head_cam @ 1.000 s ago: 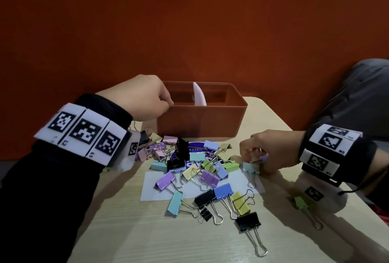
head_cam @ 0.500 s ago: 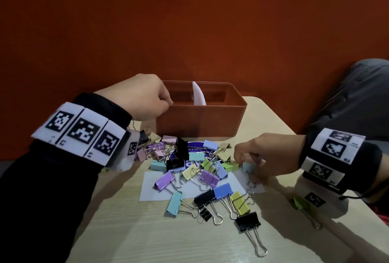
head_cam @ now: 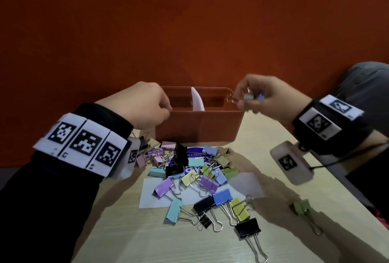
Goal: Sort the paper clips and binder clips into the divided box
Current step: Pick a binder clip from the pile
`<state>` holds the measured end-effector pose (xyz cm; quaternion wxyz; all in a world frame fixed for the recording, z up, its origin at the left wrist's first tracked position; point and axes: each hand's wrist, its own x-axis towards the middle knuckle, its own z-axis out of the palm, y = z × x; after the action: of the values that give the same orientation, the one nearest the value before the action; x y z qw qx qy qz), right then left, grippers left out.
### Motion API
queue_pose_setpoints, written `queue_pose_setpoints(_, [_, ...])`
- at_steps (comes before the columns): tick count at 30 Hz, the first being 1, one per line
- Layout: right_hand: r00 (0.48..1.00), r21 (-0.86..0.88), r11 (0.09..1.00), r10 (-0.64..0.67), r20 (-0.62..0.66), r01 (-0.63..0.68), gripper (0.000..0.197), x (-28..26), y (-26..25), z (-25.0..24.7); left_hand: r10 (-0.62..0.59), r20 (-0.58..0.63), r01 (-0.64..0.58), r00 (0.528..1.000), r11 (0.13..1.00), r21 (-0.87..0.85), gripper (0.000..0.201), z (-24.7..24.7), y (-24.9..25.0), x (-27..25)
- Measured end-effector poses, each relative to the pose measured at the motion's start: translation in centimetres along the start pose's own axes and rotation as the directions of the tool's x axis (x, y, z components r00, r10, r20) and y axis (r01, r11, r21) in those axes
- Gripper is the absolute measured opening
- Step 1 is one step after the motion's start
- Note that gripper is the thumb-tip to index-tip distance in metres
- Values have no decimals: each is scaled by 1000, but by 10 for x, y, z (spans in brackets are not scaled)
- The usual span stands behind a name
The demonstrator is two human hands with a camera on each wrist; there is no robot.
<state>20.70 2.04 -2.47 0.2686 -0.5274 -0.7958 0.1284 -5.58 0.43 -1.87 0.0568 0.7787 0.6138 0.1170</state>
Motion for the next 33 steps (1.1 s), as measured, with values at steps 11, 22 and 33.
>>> queue_pose_setpoints(11, [993,15,998,59,101,-61,25,23,30,36,102,-32,-103,994,994,-24,11,11,0,5])
queue_pose_setpoints(22, [940,-134,991,18,339,29,50,16,40,37,-267,59,269,962,962,-41,14,-6,-58,6])
queue_pose_setpoints(33, [927,-163,986,23,374,41,61,11,32,37,-254,263,300,931,942,-149,15,29,-69,20])
